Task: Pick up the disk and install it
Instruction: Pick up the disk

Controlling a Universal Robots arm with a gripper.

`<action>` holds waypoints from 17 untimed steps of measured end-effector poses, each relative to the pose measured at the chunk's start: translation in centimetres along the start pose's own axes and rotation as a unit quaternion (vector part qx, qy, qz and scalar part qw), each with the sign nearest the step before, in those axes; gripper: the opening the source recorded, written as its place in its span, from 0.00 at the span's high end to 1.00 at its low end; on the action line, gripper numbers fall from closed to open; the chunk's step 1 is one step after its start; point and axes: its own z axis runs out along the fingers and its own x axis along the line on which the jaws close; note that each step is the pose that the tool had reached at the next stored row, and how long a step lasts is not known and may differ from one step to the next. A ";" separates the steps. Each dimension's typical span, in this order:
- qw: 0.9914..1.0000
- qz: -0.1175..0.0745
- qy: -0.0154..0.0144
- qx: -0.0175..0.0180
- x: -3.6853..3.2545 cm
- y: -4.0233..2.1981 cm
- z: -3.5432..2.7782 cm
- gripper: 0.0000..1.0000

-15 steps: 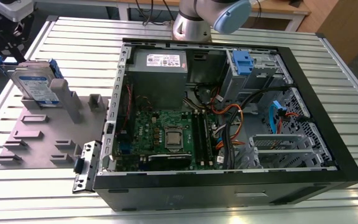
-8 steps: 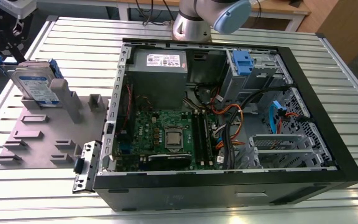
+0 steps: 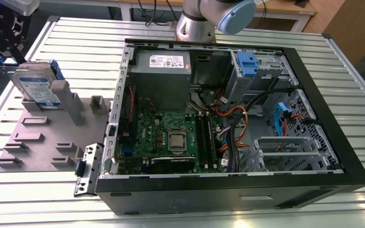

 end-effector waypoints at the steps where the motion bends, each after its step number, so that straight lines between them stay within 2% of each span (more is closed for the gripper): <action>1: 1.000 -0.009 0.000 0.000 0.00 0.00 0.00 0.89; 4: 0.999 -0.035 0.002 -0.001 0.00 0.00 0.00 0.89; 8: 0.998 -0.069 0.003 -0.002 0.00 0.00 0.00 0.89; 12: 0.995 -0.101 0.005 -0.003 0.00 0.00 0.00 0.89; 17: 0.991 -0.134 0.006 -0.004 0.00 -0.01 0.00 0.89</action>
